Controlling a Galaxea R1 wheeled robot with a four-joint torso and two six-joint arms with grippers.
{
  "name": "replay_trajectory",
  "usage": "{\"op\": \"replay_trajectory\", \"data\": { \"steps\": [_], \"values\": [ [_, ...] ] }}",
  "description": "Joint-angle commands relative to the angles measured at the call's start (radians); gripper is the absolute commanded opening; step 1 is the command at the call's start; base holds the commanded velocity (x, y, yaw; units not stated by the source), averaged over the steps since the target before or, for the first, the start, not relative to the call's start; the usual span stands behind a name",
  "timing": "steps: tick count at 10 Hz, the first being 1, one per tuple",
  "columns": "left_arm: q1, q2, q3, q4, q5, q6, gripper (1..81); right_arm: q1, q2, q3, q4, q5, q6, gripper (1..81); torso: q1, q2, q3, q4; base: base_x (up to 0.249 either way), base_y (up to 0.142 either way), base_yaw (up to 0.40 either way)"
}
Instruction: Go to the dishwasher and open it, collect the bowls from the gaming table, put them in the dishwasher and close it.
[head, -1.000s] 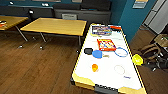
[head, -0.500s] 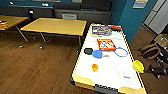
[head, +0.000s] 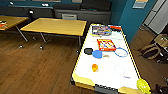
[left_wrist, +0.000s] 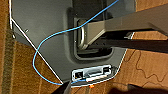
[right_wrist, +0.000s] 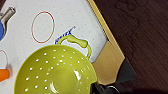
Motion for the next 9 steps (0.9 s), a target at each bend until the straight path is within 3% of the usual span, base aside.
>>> {"op": "replay_trajectory", "data": {
  "steps": [1, 4, 6, 9],
  "values": [
    [0.001, 0.001, 0.014, 0.005, 0.070, 0.009, 81.1, -0.131, -0.008, 0.083, -0.109, 0.111, 0.004, 1.0, 0.000, 0.000, 0.000, 0.000, 0.000, 0.000, 0.000],
    [-0.004, -0.023, 0.066, 0.005, 0.068, 0.009, 81.1, -0.221, 0.004, 0.114, -0.150, 0.132, 0.004, 1.0, 0.000, 0.000, 0.000, 0.000, 0.000, 0.000, 0.000],
    [-0.010, -0.099, 0.197, 0.005, 0.068, 0.009, 81.1, -0.282, 0.017, 0.095, -0.164, 0.149, 0.002, 1.0, 0.000, 0.000, 0.000, 0.000, 0.000, 0.000, 0.000],
    [-0.031, -0.298, 0.480, 0.004, 0.060, 0.007, 81.1, -0.360, 0.069, 0.059, -0.192, 0.191, -0.001, 1.0, 0.000, 0.000, 0.000, 0.000, 0.000, 0.000, 0.000]
  ]
}}
